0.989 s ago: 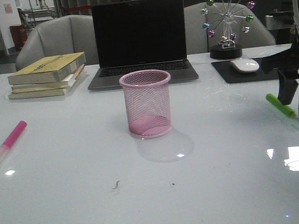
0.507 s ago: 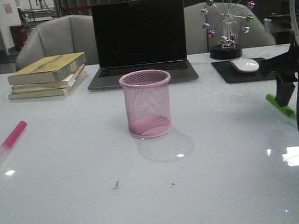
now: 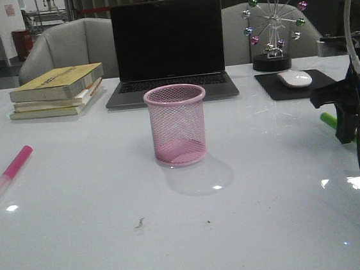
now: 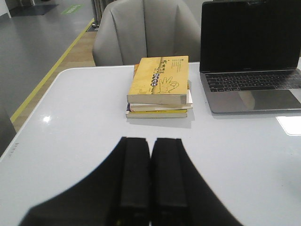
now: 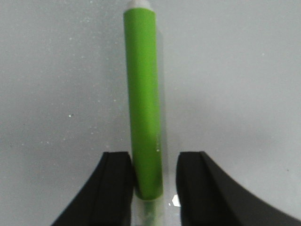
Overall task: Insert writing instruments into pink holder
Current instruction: 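Lower the right gripper onto the green marker and close on it, then lift the green marker with the right gripper toward the pink holder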
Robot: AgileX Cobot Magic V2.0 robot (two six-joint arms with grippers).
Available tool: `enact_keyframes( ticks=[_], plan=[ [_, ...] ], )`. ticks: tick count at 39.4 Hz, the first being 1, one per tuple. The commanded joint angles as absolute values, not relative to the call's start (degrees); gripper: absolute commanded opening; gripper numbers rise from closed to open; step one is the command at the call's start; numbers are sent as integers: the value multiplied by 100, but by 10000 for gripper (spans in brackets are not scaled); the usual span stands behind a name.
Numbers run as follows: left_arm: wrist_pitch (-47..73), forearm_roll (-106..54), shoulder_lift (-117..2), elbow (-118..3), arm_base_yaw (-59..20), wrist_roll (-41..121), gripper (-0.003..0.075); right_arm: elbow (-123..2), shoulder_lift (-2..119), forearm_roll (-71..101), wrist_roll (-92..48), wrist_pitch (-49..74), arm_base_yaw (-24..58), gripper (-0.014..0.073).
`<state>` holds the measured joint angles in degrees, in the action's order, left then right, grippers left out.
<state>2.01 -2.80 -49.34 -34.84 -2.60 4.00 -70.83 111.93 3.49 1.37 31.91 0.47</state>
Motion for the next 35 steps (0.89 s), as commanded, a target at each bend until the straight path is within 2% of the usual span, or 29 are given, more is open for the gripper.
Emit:
enact_keyframes(
  ticks=[1, 12, 18, 35],
  plan=[
    [-316, -339, -4900, -3658, -244, 374, 93, -7255, 10898, 358, 94, 3089, 34, 266],
    [-446, -339, -4900, -3658, -244, 374, 93, -7255, 10969, 358, 94, 3225, 34, 251],
    [-482, -339, -4900, -3658, -244, 374, 93, -7255, 10962, 365, 94, 3088, 34, 199],
    [-487, -339, -4900, -3658, -244, 374, 93, -7255, 10441, 376, 94, 2233, 413, 198]
  ],
)
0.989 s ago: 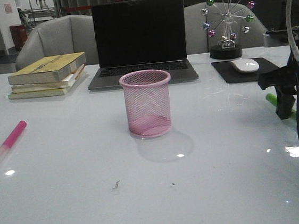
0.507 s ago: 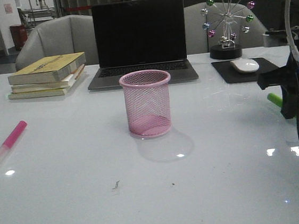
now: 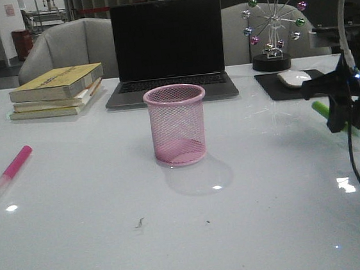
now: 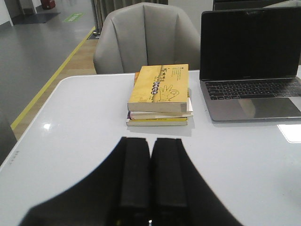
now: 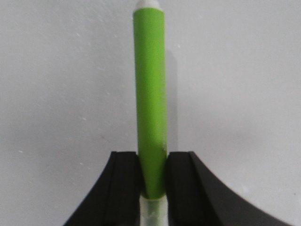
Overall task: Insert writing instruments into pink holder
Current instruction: 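Lift the green marker with the right gripper toward the pink holder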
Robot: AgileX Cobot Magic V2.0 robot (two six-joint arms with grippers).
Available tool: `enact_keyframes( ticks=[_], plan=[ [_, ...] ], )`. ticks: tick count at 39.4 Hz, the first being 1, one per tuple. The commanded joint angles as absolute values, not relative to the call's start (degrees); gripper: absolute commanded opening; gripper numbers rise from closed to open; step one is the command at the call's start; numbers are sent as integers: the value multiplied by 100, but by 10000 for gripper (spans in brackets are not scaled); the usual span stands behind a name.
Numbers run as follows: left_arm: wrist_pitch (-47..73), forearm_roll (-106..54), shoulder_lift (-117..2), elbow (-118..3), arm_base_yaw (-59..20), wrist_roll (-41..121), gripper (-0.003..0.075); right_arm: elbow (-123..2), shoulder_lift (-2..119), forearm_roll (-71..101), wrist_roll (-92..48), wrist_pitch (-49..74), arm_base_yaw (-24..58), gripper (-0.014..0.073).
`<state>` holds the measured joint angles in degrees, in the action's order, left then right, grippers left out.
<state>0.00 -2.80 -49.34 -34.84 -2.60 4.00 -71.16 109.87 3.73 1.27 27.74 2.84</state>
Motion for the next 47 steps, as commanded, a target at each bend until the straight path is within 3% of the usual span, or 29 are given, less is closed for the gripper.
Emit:
enact_keyframes(
  ticks=[1, 24, 37, 47],
  plan=[
    [-487, -339, -4900, -3658, -244, 374, 93, -7255, 10402, 376, 94, 2159, 441, 198],
    [-495, -339, -4900, -3658, -244, 374, 93, -7255, 9373, 370, 94, 163, 1787, 198],
    [-495, -339, -4900, -3658, -244, 374, 93, -7250, 9470, 302, 94, -1512, 2685, 198],
    [-495, -339, -4900, -3658, -244, 374, 93, -7244, 10142, 302, 150, -1829, 3002, 198]
  ],
)
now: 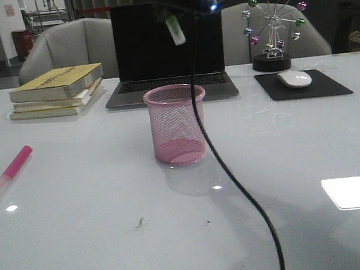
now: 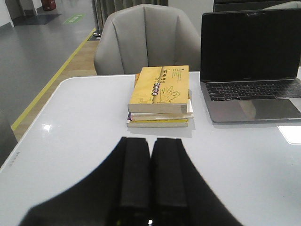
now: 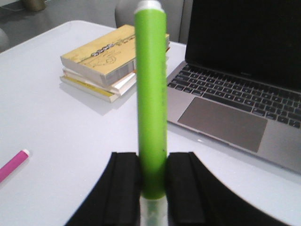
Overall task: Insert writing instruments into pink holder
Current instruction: 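Lift the green marker with the right gripper toward the pink holder, then lower the green marker into the pink holder and open the right gripper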
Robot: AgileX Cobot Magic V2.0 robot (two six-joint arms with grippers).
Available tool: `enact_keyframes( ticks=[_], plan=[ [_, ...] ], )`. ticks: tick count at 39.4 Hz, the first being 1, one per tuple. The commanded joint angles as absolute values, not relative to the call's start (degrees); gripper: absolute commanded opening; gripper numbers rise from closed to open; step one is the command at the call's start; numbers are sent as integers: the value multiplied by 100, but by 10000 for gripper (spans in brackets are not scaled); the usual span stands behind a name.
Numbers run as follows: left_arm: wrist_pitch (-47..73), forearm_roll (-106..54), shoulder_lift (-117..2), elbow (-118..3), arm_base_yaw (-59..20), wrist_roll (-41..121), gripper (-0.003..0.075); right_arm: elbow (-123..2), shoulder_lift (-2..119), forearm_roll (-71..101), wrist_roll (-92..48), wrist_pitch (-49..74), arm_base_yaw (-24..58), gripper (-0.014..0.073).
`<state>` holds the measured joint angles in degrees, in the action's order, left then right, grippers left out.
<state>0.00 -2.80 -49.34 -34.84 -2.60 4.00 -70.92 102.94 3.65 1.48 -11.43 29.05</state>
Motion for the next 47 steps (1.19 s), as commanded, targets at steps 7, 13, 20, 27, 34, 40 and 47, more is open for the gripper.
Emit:
enact_keyframes(
  ticks=[7, 13, 20, 27, 34, 40, 47],
  plan=[
    [-495, -339, -4900, -3658, -244, 374, 93, -7244, 10418, 302, 150, -2232, 3133, 198],
    [-495, -339, -4900, -3658, -244, 374, 93, -7164, 10544, 302, 150, -2488, 3133, 198],
    [-510, -339, -4900, -3658, -244, 374, 93, -6599, 10564, 302, 150, -3198, 3133, 198],
    [-525, -339, -4900, -3658, -244, 374, 93, -6141, 10564, 302, 150, -3656, 3133, 198],
    [-525, -339, -4900, -3658, -244, 374, 93, -6089, 10564, 297, 104, -3723, 3128, 199],
    [-534, -339, -4900, -3670, -244, 374, 93, -6089, 10564, 297, -136, -3547, 3109, 236],
    [-545, -339, -4900, -3670, -244, 374, 93, -6089, 10569, 302, -149, -3264, 3109, 361]
  ],
)
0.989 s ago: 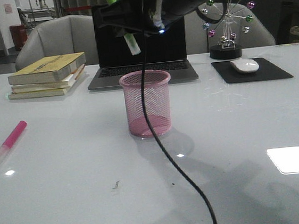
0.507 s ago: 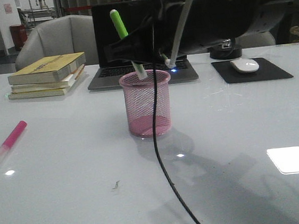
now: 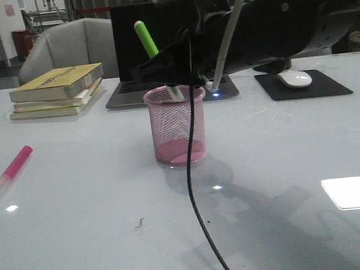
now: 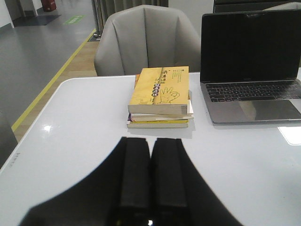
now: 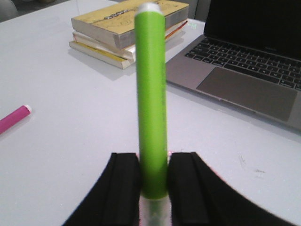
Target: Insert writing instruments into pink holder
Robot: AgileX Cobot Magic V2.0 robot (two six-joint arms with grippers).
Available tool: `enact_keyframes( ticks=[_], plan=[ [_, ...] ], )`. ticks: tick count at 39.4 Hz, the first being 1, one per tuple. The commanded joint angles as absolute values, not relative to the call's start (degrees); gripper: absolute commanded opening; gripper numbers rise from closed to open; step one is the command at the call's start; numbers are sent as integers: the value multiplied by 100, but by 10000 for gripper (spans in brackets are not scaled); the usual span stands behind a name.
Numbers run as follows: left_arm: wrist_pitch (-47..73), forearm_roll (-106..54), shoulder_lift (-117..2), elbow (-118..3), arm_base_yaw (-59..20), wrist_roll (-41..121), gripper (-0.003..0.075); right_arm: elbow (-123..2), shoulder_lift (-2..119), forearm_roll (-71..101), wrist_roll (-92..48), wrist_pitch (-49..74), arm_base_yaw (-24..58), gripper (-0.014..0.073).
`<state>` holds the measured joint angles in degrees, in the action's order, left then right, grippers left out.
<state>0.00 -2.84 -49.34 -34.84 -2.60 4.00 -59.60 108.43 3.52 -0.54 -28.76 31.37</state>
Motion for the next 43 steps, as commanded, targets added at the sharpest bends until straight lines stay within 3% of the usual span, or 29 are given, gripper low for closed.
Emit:
enact_keyframes(
  ticks=[1, 15, 28, 43],
  plan=[
    [-545, -339, -4900, -3670, -244, 374, 93, -6089, 10569, 302, -149, -3301, 3109, 366],
    [-545, -339, -4900, -3670, -244, 374, 93, -6089, 10275, 302, -154, -3598, 3109, 374],
    [-615, -339, -4900, -3670, -244, 374, 93, -6112, 8792, 320, -718, -1483, 2516, 374],
    [-870, -339, -4900, -3670, -244, 374, 93, -6107, 6906, 224, -718, 686, 1076, 374]
  ],
)
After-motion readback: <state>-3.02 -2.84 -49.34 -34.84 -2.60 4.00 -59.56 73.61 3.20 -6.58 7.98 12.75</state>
